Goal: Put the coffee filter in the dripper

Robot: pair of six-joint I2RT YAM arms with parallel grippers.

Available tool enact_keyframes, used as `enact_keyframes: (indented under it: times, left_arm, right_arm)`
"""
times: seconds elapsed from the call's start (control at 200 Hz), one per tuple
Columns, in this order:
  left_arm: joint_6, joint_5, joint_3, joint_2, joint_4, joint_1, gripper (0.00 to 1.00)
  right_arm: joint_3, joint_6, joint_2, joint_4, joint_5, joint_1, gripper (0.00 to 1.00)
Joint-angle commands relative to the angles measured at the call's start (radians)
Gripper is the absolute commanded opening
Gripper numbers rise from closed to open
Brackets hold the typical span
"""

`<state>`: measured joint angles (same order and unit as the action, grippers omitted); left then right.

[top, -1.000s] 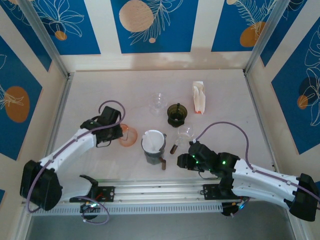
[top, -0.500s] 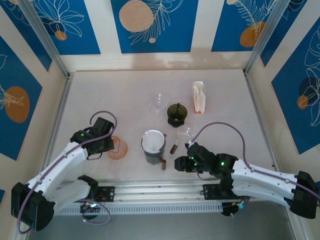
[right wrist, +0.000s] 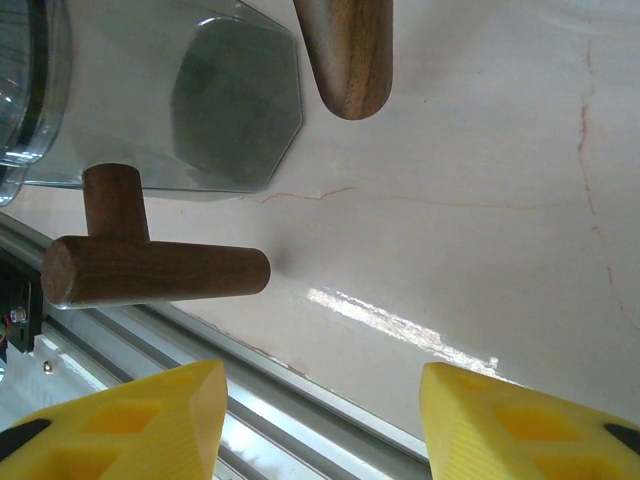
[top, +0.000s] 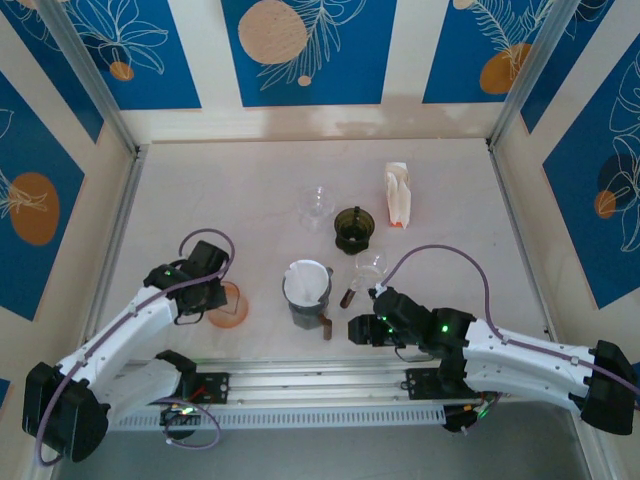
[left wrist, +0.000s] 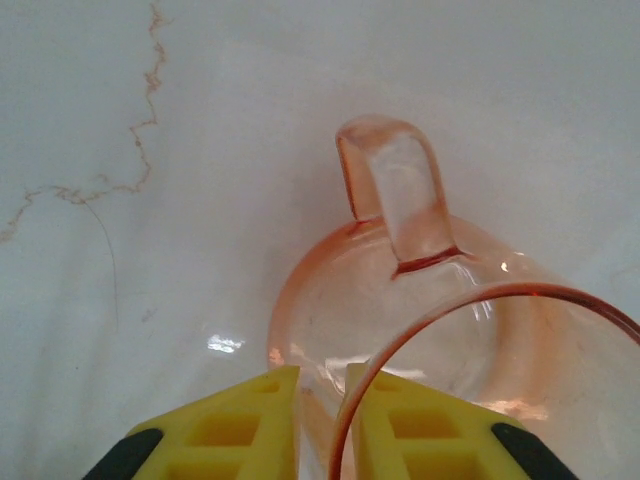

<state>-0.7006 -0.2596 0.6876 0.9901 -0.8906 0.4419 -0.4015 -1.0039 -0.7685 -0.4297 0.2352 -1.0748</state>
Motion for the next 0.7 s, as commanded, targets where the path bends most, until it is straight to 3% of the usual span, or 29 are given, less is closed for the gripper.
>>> enact_keyframes:
  times: [0.0, 0.23, 0.45, 0.695]
  left_arm:
    - [-0.013, -0.015, -0.002, 0.000, 0.007, -0.011, 0.22]
    - [-0.024, -0.001, 0.001, -0.003, 0.011, -0.012, 0.28]
    - [-0.031, 0.010, 0.035, -0.060, -0.006, -0.012, 0.60]
    - [-0.045, 0.050, 0.081, -0.134, -0.010, -0.013, 0.84]
  right_arm:
    - [0.006, 0.010, 0.018, 0.006, 0.014, -0.010, 0.55]
    - [0.018, 0.057, -0.001, 0.087, -0.006, -0.037, 0.57]
    - [0.042, 0.140, -0.016, 0.203, 0.023, -0.115, 0.63]
    - [0.069, 0.214, -0.110, 0.332, 0.068, -0.159, 0.61]
